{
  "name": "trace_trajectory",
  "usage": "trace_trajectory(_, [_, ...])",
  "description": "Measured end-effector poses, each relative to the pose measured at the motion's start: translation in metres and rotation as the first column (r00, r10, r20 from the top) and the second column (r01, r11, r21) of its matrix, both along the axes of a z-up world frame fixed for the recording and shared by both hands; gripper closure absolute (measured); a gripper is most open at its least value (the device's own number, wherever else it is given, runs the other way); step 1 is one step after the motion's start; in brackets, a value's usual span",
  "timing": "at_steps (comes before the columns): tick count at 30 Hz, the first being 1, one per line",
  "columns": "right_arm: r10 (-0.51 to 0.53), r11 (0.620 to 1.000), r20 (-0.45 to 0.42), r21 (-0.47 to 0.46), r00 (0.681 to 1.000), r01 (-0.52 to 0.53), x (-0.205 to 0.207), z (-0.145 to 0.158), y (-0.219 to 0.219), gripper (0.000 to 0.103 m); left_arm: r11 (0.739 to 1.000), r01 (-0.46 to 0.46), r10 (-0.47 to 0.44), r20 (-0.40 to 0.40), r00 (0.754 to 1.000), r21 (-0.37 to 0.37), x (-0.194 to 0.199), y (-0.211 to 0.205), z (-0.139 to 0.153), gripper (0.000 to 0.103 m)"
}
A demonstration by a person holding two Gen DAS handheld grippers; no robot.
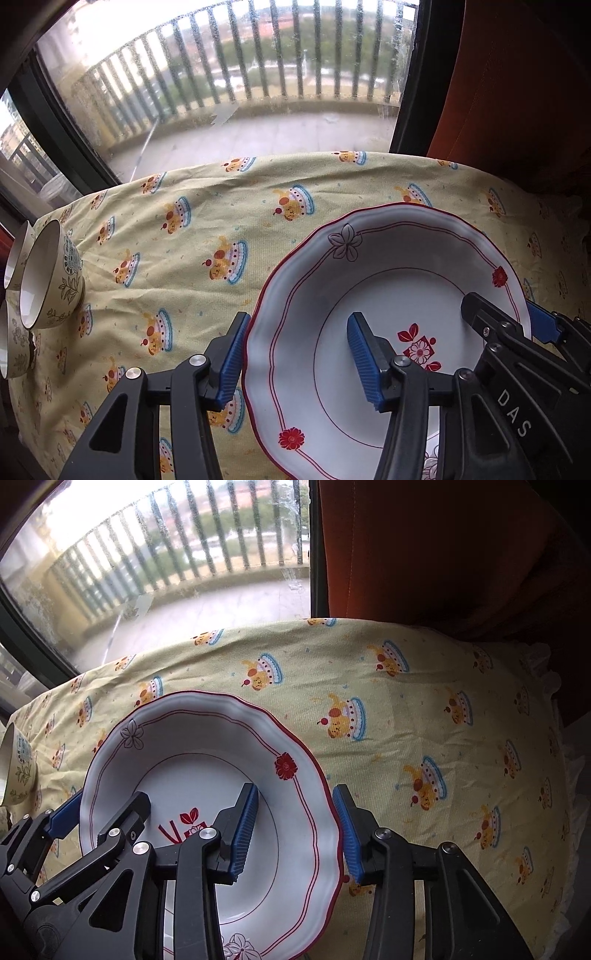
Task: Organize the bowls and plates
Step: 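Grasp the red-rimmed plate rim with both grippers and lift it, then carry the red-rimmed plate with both grippers over the stacked plates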
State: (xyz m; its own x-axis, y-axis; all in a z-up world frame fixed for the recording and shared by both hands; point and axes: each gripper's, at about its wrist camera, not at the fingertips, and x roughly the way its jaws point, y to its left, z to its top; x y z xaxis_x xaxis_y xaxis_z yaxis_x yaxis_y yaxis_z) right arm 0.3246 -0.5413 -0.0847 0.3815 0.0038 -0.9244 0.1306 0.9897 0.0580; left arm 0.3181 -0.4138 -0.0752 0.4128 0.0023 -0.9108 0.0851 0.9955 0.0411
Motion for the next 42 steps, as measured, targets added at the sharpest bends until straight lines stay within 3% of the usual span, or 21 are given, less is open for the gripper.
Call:
trace_trajectory(12, [-0.003, 0.999, 0.062, -0.044, 0.998, 0.006, -0.044, 0.052, 0.025, 0.056, 0.999, 0.012, -0.009, 0.065, 0.998, -0.040, -0.041, 0.027, 0.046, 0.048])
trace_trajectory(27, [0.022, 0.996, 0.082, -0.089, 0.996, -0.015, -0.129, 0.088, 0.077, 0.056, 0.997, 0.015, -0.009, 0.084, 0.996, -0.072, -0.124, 0.079, 0.080, 0.048])
trace_trajectory(42, [-0.103, 0.986, 0.031, -0.130, 0.994, 0.106, -0.220, 0.082, 0.096, 0.056, 0.981, 0.162, -0.159, 0.034, 0.987, -0.104, -0.193, 0.089, 0.062, 0.049])
